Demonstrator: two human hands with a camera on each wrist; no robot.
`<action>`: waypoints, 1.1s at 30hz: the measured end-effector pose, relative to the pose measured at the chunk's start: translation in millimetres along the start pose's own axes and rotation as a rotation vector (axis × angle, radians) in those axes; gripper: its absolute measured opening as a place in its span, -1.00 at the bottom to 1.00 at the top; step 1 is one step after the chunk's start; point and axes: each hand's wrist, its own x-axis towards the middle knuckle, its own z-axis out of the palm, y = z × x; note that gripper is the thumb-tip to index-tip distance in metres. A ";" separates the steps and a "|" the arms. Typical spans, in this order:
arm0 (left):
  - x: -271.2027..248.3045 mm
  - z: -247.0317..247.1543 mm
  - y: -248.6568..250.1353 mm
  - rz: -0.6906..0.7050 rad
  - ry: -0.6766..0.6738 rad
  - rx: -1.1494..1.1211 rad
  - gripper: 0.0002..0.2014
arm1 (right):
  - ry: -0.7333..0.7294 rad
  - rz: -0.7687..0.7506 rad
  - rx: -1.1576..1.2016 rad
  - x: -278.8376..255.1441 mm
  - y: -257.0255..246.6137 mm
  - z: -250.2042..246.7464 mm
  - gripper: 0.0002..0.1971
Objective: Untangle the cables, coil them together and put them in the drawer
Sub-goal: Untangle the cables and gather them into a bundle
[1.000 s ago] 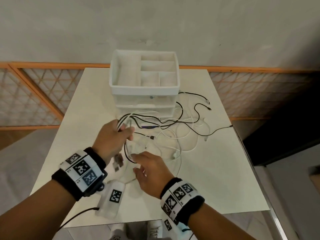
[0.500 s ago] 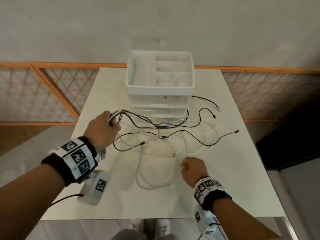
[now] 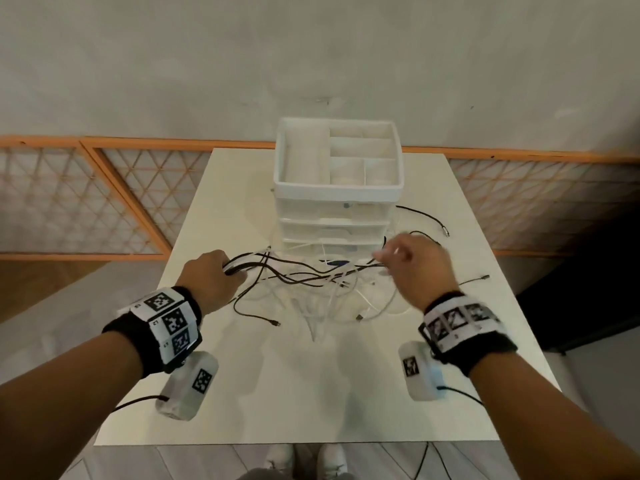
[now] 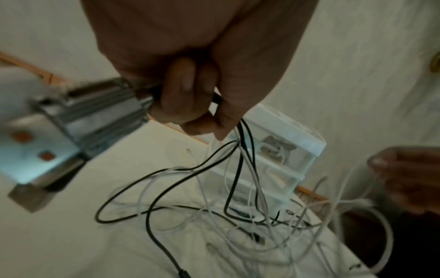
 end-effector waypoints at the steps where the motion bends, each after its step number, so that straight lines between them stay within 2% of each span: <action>1: 0.7 -1.1 1.6 -0.007 -0.021 -0.067 -0.73 | 0.114 -0.038 0.077 5.3 -13.3 -15.2 -0.82; 3: 1.4 -7.6 5.9 -0.043 -0.073 -0.379 -0.69 | 0.242 -0.075 0.232 9.5 -39.3 -36.4 -0.85; 4: 1.2 -12.4 9.6 -0.070 -0.092 -0.563 -0.68 | 0.251 -0.093 0.287 10.3 -47.2 -39.6 -0.85; 6: -2.6 -26.4 21.7 -0.078 -0.100 -0.807 -0.69 | 0.126 -0.101 0.257 7.2 -55.6 -32.1 -0.83; 9: -13.4 -48.5 47.4 0.041 -0.101 -0.977 -0.75 | -0.138 -0.131 0.011 -2.8 -59.9 -8.2 -0.76; 11: -21.1 -55.9 65.0 0.144 -0.135 -1.013 -0.77 | -0.135 -0.206 0.002 -1.8 -71.4 -4.3 -0.72; 15: -30.1 -37.0 87.7 0.240 -0.325 -0.987 -0.74 | 0.100 -0.296 0.219 13.2 -119.3 -37.3 -0.77; 19: -20.3 -7.0 70.8 0.085 -0.349 -0.874 -0.72 | 0.515 -0.280 0.427 39.8 -133.3 -93.3 -0.67; 21: -14.3 -0.4 54.2 0.003 -0.308 -0.796 -0.71 | 0.597 -0.255 0.454 49.7 -121.6 -108.8 -0.67; 23: -8.0 -3.8 42.4 -0.046 -0.276 -0.786 -0.71 | 0.569 -0.226 0.404 53.6 -103.0 -105.1 -0.60; 26: 2.6 -28.9 40.0 -0.058 -0.211 -0.908 -0.70 | 0.421 -0.140 0.258 52.6 -60.7 -77.6 -0.54; 29: 13.0 -69.7 47.1 -0.030 -0.131 -1.125 -0.71 | 0.221 0.099 -0.004 50.7 -2.4 -47.5 -0.53; 33: 14.8 -109.4 56.7 0.030 -0.124 -1.280 -0.71 | -0.029 0.435 -0.159 34.5 67.0 -11.2 -0.72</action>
